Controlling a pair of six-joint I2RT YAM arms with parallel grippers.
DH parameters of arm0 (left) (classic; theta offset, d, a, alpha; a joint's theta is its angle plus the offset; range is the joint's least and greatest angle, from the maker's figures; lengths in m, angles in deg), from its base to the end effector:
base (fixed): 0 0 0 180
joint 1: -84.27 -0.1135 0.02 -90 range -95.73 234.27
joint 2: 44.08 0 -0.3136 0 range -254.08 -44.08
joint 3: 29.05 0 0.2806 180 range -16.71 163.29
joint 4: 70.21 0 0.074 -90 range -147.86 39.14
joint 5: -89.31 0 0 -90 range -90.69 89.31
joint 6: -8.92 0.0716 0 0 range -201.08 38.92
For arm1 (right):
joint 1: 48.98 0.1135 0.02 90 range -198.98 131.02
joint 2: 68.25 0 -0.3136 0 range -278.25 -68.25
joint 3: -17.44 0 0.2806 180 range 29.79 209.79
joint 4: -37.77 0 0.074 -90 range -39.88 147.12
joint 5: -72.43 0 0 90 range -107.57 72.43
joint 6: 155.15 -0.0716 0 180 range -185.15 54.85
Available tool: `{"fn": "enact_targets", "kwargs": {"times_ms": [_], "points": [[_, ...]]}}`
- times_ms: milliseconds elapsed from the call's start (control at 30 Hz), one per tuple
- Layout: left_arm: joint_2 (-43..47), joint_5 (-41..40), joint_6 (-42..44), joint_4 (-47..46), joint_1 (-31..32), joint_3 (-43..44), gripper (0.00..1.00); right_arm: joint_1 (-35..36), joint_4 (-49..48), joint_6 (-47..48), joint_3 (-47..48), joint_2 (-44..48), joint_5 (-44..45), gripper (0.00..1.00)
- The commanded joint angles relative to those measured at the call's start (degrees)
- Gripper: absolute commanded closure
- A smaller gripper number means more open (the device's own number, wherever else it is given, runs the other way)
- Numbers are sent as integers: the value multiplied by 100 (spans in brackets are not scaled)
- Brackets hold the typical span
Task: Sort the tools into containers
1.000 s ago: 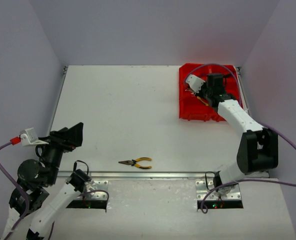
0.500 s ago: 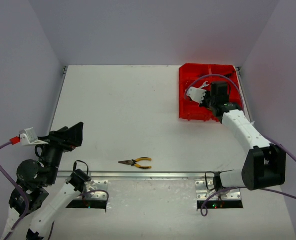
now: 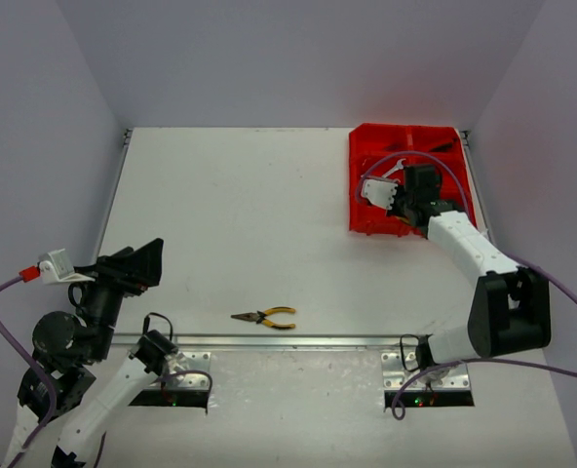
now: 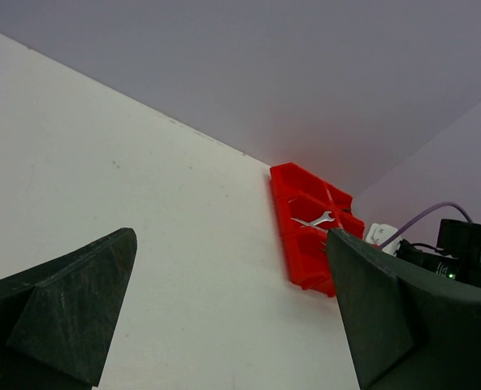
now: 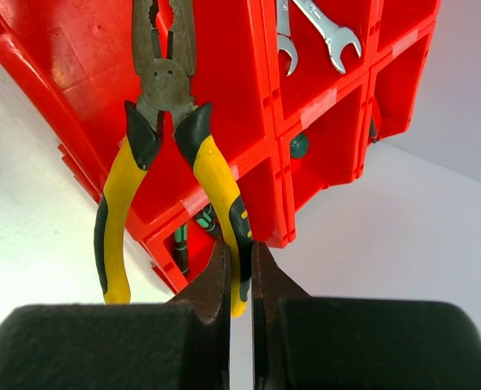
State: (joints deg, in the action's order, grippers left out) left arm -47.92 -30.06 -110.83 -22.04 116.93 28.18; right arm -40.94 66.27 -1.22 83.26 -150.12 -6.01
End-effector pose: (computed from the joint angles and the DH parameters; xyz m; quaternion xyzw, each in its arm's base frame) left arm 0.0276 0.0240 0.3722 -0.1706 0.6567 -0.2240 0.6996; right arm 0.3466 0.0345 0.2452 -0.5077 0.7654 -0.2622 0.2960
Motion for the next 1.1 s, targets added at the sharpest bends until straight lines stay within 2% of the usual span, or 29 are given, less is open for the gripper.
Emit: {"fn": "enact_targets", "kwargs": {"times_ms": [0, 67, 133, 200, 233, 267, 300, 500, 633, 700, 767, 800, 833, 867, 900, 933, 967, 1000, 1033, 1067], "points": [[-12, 59, 119, -198, 68, -37, 0, 48, -402, 94, 260, -84, 91, 100], [-21, 45, 119, -197, 72, -32, 0, 78, -341, 43, 372, -194, 138, 99], [-2, 36, 119, -190, 65, -32, 0, 104, -383, 59, 347, -234, 179, 92], [22, 28, 111, -190, 73, -32, 0, 151, -359, 67, 323, -234, 164, 77], [31, 19, 111, -190, 65, -32, 0, 153, -342, 75, 314, -226, 147, 65], [32, 13, 111, -190, 71, -32, 0, 165, -352, 76, 325, -225, 181, 21], [32, 10, 111, -190, 68, -32, 0, 176, -358, 56, 356, -230, 208, 1], [-3, 27, 111, -189, 73, -32, 0, 315, -60, -406, 1027, -173, 350, 1], [-13, 26, 102, -190, 65, -41, 0, 507, -85, -1238, 1635, -86, 572, 1], [-21, 17, 102, -190, 66, -41, 0, 746, 328, -2312, 2333, -108, 702, 1], [-21, 1, 102, -181, 65, -41, 0, 1042, 924, -4226, 3294, -200, 813, 1], [-27, -12, 95, -181, 71, -41, 0, 1086, 1772, -5924, 3726, -237, 584, 1], [-29, -27, 88, -175, 73, -41, 0, 1039, 2174, -7013, 3898, -225, -595, 1], [-33, -38, 81, -172, 70, -41, 0, 998, 2046, -7464, 3655, -132, -1832, 1], [-40, -48, 75, -171, 65, -41, 0, 1035, 1701, -7695, 3220, -14, -2846, 1], [-50, -79, 69, -166, 65, -41, 0, 1258, 1222, -7826, 2755, 49, -4443, 1], [-65, -99, 64, -157, 65, -38, 0, 1516, 906, -7947, 2344, 91, -5147, 1], [-83, -109, 56, -144, 66, -32, 0, 1910, 799, -8010, 2027, 103, -4852, 1], [-93, -142, 39, -127, 73, -32, 0, 2945, 968, -7750, 1993, 51, -3946, 1], [-111, -166, 27, -115, 73, -32, 0, 3580, 1114, -7545, 2005, -72, -2046, 1]]}}
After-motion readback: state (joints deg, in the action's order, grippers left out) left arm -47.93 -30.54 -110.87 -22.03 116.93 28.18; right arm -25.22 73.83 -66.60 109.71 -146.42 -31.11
